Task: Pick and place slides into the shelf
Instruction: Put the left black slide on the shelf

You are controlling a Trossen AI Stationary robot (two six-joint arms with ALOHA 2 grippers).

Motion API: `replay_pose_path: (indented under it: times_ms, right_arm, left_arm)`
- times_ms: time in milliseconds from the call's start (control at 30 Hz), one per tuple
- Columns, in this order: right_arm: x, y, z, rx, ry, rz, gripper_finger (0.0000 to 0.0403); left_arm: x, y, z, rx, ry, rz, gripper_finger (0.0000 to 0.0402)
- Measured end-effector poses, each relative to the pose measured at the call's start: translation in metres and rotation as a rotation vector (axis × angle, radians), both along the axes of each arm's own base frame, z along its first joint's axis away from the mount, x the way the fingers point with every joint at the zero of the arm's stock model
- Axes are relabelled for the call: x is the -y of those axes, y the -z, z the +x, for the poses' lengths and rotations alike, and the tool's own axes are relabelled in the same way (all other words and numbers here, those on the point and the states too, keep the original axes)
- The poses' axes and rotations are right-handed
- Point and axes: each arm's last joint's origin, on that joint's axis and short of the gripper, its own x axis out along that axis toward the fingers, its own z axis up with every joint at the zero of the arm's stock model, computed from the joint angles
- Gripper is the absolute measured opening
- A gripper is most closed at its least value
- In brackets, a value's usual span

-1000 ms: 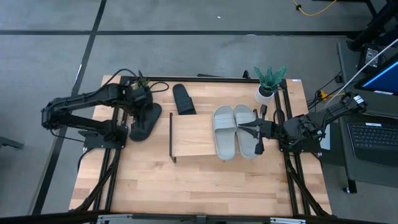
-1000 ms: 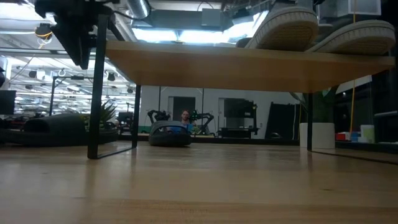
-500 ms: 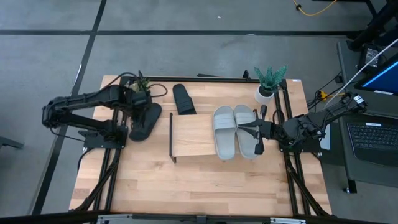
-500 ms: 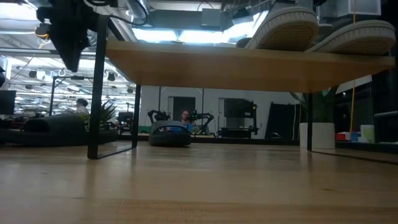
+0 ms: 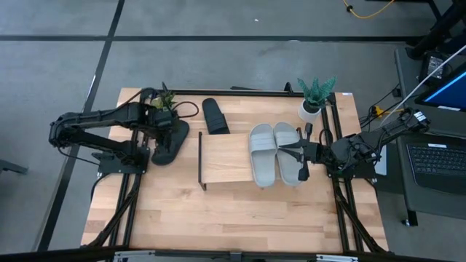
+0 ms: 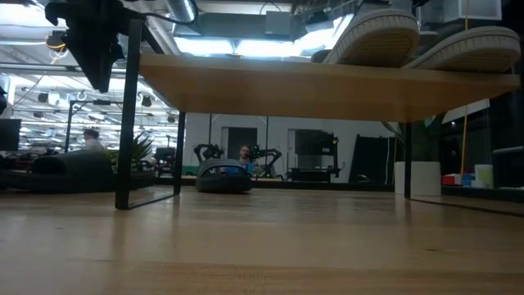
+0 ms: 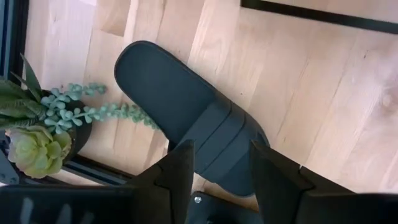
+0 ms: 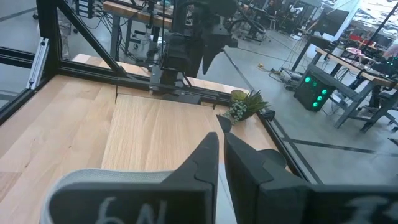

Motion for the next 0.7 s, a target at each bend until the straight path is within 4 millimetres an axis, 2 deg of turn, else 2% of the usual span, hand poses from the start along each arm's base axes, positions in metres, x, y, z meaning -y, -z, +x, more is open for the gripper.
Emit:
replay_pose_path:
  times_ms: [167, 367, 700]
  right_arm:
    - [0.0, 0.0, 0.0, 0.001, 0.0, 0.001, 0.0029]
    - [0.0, 0.0, 0.0, 0.001, 0.0, 0.003, 0.0029]
    - [0.0, -0.001, 0.0, 0.014, 0.004, 0.033, 0.0029]
  left_arm:
    - [0.008, 0.0, 0.001, -0.01, 0.007, 0.084, 0.014]
    - [0.032, 0.0, -0.006, -0.053, -0.01, 0.16, 0.014]
    - [0.076, -0.001, -0.014, 0.065, 0.034, 0.256, 0.014]
